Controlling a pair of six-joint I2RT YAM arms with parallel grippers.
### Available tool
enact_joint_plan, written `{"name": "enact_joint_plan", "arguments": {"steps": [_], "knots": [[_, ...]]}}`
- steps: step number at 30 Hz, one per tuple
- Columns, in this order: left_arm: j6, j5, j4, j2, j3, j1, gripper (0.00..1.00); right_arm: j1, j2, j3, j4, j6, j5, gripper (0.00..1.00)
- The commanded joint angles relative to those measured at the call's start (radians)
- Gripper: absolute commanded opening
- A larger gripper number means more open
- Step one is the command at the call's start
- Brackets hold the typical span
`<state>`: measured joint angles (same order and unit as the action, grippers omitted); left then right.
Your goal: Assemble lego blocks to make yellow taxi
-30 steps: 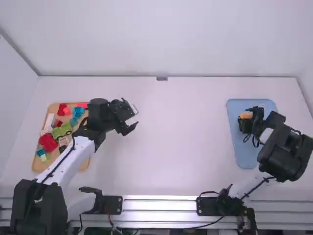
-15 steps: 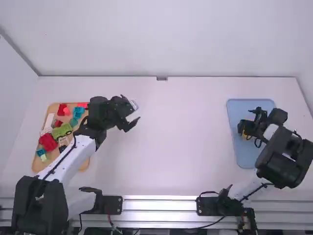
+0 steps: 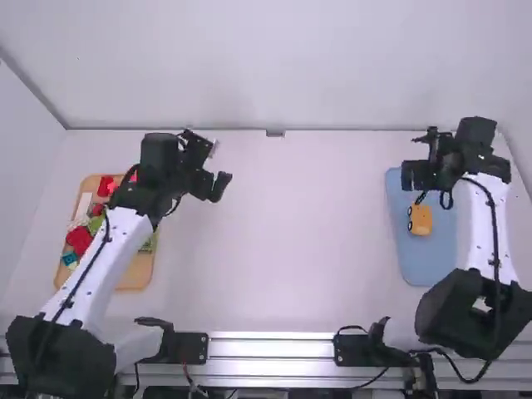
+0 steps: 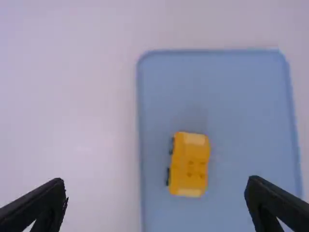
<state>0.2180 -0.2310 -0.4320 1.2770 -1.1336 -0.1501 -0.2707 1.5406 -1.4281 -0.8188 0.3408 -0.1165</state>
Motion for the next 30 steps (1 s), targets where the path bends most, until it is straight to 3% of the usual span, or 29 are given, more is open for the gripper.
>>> {"name": "enact_joint_plan", "arguments": {"steps": [1,7,13,30], "knots": [[-0.039,0.119,-0.041,-0.003,-0.061,-0.058,0.99,0.093,-0.018,-0.031,-0.005,-0.003,-0.017,0.98],[-0.039,0.282,-0.058,-0.045,-0.051,-0.132,0.99,0.315,-0.03,-0.031,0.031,0.001,-0.016,0.99],[-0.017,0.3,-0.078,-0.068,-0.038,-0.131,0.99,0.504,-0.03,-0.031,0.079,0.139,-0.013,0.99],[-0.218,0.231,0.141,-0.287,0.181,0.088,0.77,0.296,-0.237,0.176,0.286,-0.068,0.117,0.78]]}}
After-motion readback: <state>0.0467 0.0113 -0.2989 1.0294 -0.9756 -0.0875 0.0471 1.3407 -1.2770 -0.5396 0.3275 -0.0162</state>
